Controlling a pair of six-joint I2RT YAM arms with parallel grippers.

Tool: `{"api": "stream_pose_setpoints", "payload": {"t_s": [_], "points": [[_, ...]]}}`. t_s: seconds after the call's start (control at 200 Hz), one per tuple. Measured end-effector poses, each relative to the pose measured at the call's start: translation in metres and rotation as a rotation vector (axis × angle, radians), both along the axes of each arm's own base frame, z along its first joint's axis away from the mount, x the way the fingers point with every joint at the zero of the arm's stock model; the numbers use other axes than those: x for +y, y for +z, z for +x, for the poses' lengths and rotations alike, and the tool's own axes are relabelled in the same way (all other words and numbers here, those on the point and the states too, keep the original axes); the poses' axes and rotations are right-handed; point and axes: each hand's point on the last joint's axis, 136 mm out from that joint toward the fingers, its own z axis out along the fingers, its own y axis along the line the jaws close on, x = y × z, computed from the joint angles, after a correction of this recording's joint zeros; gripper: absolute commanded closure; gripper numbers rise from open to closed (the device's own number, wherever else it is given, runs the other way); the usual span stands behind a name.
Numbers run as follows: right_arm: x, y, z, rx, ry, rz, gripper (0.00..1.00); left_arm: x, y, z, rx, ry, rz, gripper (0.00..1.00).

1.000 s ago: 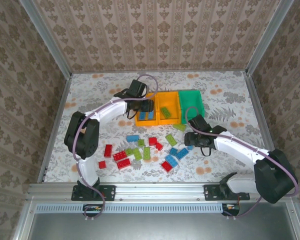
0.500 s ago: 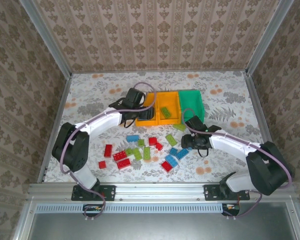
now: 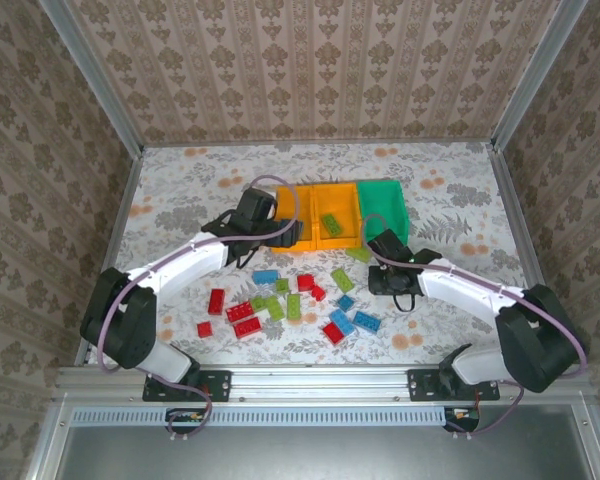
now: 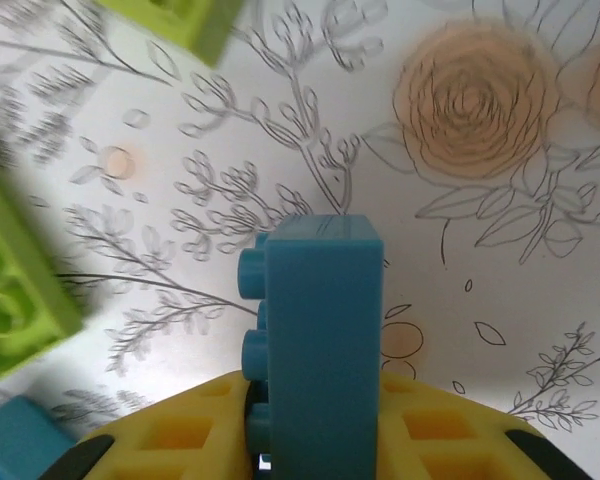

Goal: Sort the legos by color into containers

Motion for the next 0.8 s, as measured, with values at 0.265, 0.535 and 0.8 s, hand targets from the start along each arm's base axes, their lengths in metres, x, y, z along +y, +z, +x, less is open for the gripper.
{"api": "stream_pose_setpoints", "payload": {"t_s": [0.265,0.535,0.8], "points": [[0.021,0.051,0.029,-0.148,0.01,0.096,0.77,0.012,-0.008,-0.003,-0.002,0.033,0.039,0.0],[0.098,0.104,0.081,-0.261,0.123,0.321,0.74,0.045,-0.014,-0.021,-0.009,0.118,0.066,0.0],[0.17,0.108,0.13,-0.255,0.207,0.402,0.71,0.071,-0.03,-0.045,0.04,0.147,0.098,0.0]]}}
